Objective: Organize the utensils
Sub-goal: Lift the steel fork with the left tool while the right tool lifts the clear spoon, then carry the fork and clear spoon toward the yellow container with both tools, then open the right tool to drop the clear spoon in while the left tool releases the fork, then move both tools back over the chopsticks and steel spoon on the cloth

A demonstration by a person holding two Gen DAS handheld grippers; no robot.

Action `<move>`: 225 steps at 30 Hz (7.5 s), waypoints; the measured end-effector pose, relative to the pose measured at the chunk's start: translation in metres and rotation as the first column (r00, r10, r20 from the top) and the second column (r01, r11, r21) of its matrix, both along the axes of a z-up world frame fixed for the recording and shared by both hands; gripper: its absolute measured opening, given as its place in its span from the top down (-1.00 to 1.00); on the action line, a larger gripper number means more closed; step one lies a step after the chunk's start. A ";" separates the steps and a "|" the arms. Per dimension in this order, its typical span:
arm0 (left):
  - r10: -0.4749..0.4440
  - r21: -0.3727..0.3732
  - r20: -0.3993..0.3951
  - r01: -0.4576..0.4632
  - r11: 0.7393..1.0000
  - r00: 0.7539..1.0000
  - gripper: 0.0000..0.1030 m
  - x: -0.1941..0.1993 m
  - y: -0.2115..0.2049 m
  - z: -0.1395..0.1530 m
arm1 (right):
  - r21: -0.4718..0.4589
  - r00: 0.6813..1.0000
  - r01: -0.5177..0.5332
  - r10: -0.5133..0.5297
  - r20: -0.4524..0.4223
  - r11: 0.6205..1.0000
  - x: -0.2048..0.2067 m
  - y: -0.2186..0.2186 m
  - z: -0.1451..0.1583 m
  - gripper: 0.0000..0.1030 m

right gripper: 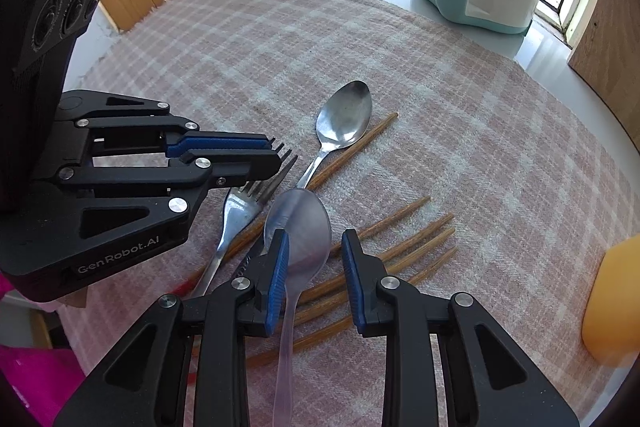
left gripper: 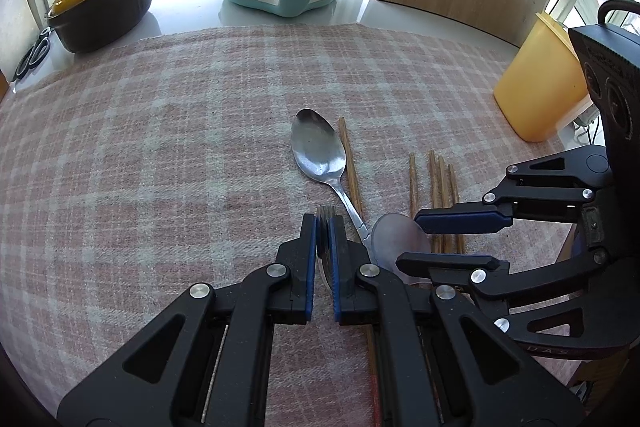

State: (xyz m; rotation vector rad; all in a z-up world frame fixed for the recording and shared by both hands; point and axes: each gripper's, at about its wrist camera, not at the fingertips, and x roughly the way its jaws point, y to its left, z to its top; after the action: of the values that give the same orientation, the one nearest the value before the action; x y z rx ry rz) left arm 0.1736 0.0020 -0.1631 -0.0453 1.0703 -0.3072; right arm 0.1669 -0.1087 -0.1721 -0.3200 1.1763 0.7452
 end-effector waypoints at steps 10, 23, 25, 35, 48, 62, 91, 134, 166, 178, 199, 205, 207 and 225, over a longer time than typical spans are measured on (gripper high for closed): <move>0.004 -0.007 -0.003 -0.004 1.000 1.000 0.92 -0.001 0.001 0.001 | 0.001 0.999 -0.027 0.027 -0.022 1.000 -0.003 0.004 -0.001 0.79; 0.013 -0.011 -0.004 -0.013 1.000 1.000 0.92 -0.002 0.004 0.002 | -0.022 0.986 -0.165 0.165 0.000 0.986 -0.015 0.015 0.000 0.18; 0.014 -0.012 -0.005 -0.014 1.000 1.000 0.92 -0.002 0.005 0.002 | -0.032 0.985 -0.171 0.172 0.014 0.985 -0.016 0.016 0.000 0.18; 0.048 -0.035 -0.005 -0.048 0.998 0.999 0.96 -0.006 0.013 0.004 | 0.014 0.993 -0.113 0.112 0.038 0.994 -0.015 -0.003 0.010 0.34; 0.045 -0.028 -0.002 -0.045 0.999 0.999 1.00 -0.008 0.002 0.008 | 0.089 0.993 0.057 -0.065 0.099 0.994 -0.007 -0.047 0.034 0.34; 0.020 0.015 -0.018 -0.020 1.000 1.000 0.98 -0.007 -0.007 -0.001 | 0.111 0.983 0.104 -0.119 0.139 0.988 -0.016 -0.065 0.050 0.34; -0.109 -0.027 0.282 0.121 0.992 0.953 1.00 -0.055 -0.056 0.133 | 0.198 0.884 0.234 -0.293 0.364 0.952 -0.049 -0.135 0.142 0.34; -0.173 -0.049 0.482 0.224 0.973 0.859 1.00 0.060 -0.202 0.243 | 0.307 0.680 0.469 -0.560 0.473 0.828 0.048 -0.263 0.210 0.34; -0.278 -0.053 0.331 0.312 0.949 0.902 0.92 0.071 -0.242 0.175 | 0.260 0.684 0.606 -0.660 0.311 0.751 0.065 -0.295 0.152 0.32; -0.255 -0.072 0.341 0.296 0.953 0.905 0.84 0.062 -0.226 0.185 | 0.262 0.670 0.617 -0.670 0.318 0.742 0.049 -0.299 0.162 0.16; -0.213 -0.061 0.364 0.252 0.966 0.907 0.84 0.011 -0.165 0.192 | 0.282 0.693 0.588 -0.652 0.308 0.758 0.000 -0.256 0.175 0.16; -0.188 -0.060 0.346 0.222 0.973 0.919 0.79 0.003 -0.136 0.184 | 0.279 0.708 0.569 -0.634 0.312 0.773 -0.012 -0.235 0.176 -0.05; -0.174 -0.065 0.336 0.207 0.976 0.926 0.50 0.002 -0.123 0.180 | 0.277 0.711 0.564 -0.628 0.317 0.778 -0.015 -0.227 0.176 -0.19; -0.025 -0.014 0.118 0.027 1.000 0.993 0.23 -0.006 -0.001 0.095 | 0.179 0.843 0.492 -0.517 0.145 0.852 -0.018 -0.150 0.110 -0.25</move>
State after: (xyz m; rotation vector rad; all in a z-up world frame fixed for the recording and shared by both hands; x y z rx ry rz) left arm 0.1677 0.0012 -0.0684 -0.0270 0.9516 -0.3376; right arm 0.1485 -0.2583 -0.0619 0.0422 0.9625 0.3148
